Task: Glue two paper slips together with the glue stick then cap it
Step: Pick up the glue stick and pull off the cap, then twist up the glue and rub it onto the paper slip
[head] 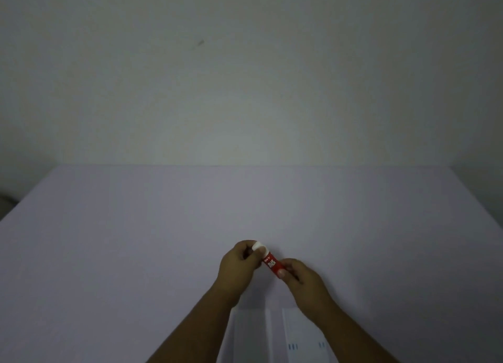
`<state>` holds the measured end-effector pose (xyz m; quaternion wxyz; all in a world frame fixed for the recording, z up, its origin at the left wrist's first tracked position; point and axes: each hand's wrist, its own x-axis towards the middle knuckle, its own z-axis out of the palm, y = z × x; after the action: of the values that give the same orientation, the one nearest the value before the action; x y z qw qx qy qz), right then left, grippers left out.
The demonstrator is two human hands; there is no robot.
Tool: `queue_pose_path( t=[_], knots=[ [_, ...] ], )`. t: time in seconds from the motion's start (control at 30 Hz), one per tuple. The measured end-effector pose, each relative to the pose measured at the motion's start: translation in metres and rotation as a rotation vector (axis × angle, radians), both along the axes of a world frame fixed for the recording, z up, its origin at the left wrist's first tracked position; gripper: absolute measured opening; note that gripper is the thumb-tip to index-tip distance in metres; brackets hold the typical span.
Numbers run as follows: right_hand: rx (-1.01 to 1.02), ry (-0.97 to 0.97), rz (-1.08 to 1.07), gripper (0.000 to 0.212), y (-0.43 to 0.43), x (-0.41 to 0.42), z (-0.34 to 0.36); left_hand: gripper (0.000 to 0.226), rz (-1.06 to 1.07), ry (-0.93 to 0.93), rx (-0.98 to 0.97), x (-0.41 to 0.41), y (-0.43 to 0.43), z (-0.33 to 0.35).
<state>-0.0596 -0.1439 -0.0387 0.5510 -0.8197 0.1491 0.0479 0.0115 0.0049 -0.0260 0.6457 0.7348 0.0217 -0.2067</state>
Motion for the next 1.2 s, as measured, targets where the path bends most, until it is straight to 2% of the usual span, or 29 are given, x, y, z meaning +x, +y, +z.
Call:
queue_pose_path(
  t=[0.13, 0.23, 0.3, 0.43, 0.57, 0.7, 1.03, 1.13, 1.2],
  knots=[
    [-0.079, 0.019, -0.029, 0.017, -0.007, -0.009, 0.001, 0.010, 0.284, 0.020, -0.029, 0.012, 0.012, 0.006],
    [-0.071, 0.048, -0.089, 0.019, -0.018, -0.020, -0.002, 0.014, 0.158, -0.118, 0.321, 0.016, 0.033, -0.003],
    [-0.038, 0.044, -0.129, 0.018, -0.021, -0.025, -0.003, 0.012, 0.047, -0.177, 0.480, 0.012, 0.040, -0.013],
    [0.059, 0.021, -0.169, 0.014, -0.017, -0.030, -0.003, 0.007, -0.026, -0.233, 0.611, 0.004, 0.044, -0.033],
    [0.099, 0.004, -0.198, 0.014, -0.014, -0.034, -0.005, 0.017, -0.060, -0.243, 0.683, -0.001, 0.042, -0.046],
    [0.127, -0.006, -0.230, 0.013, -0.011, -0.037, -0.006, 0.023, -0.099, -0.303, 0.695, -0.004, 0.044, -0.052],
    [0.244, -0.036, -0.250, 0.015, 0.003, -0.037, 0.003, 0.050, -0.099, -0.284, 0.648, -0.007, 0.049, -0.042],
    [0.314, -0.038, -0.244, 0.013, 0.009, -0.036, 0.010, 0.049, 0.085, -0.262, 0.439, -0.011, 0.048, -0.017],
    [0.365, -0.040, -0.237, 0.013, 0.014, -0.035, 0.016, 0.040, 0.095, -0.155, 0.222, -0.017, 0.039, 0.008]
  ],
)
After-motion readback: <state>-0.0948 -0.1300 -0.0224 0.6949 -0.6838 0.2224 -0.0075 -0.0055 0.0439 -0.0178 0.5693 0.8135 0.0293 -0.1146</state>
